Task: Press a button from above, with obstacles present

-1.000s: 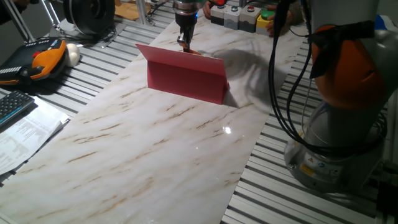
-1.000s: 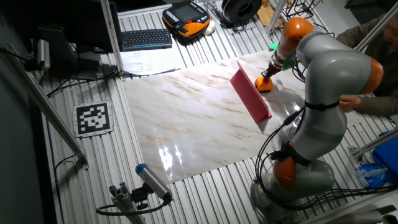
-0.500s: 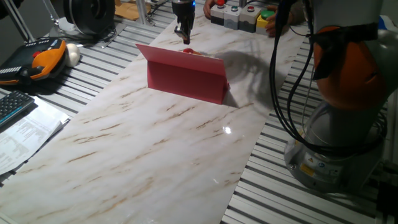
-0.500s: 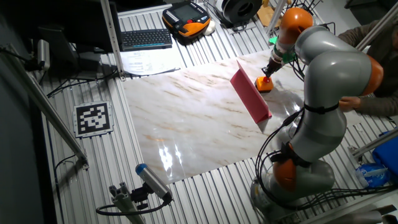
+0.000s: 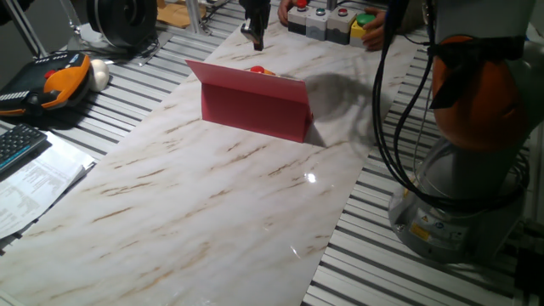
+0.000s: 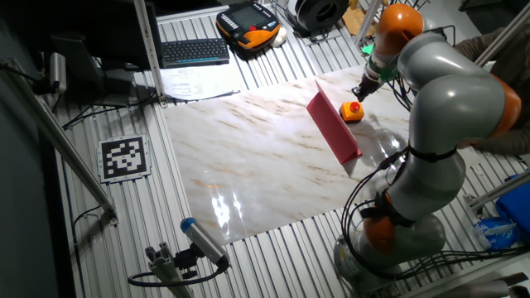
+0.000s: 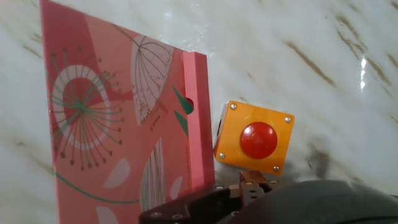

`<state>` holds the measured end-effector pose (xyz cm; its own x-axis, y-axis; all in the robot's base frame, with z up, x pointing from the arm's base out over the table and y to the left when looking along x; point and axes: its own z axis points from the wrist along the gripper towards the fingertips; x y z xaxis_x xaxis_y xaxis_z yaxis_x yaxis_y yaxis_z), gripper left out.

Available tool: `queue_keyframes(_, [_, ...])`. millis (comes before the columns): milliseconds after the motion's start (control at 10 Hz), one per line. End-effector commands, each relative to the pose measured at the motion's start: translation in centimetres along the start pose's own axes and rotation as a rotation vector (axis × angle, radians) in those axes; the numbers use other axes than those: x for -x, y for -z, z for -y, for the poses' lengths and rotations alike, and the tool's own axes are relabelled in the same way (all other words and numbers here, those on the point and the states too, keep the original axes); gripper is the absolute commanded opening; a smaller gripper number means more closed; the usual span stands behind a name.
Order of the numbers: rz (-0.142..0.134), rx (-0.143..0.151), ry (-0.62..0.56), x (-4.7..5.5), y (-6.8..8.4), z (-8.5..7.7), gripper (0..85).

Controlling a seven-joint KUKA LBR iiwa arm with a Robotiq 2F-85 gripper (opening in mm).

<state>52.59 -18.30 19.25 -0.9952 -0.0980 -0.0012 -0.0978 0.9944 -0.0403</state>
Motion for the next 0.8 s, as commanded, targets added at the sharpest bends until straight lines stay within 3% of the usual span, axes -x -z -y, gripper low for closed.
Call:
queue_keyframes(0, [0.023,-0.004,0.025,0.01,0.03,-0.03,0.0])
queue_keyframes(100, [0.061,-0.009,0.059,0.01,0.03,-0.03,0.0])
queue_keyframes(300, [0.083,0.005,0.129,0.01,0.03,-0.03,0.0])
queue_keyframes(400, [0.100,0.022,0.146,0.01,0.03,-0.03,0.0])
queue_keyframes(500, [0.112,0.058,0.154,0.01,0.03,-0.03,0.0])
queue_keyframes(700, [0.144,0.079,0.168,0.01,0.03,-0.03,0.0])
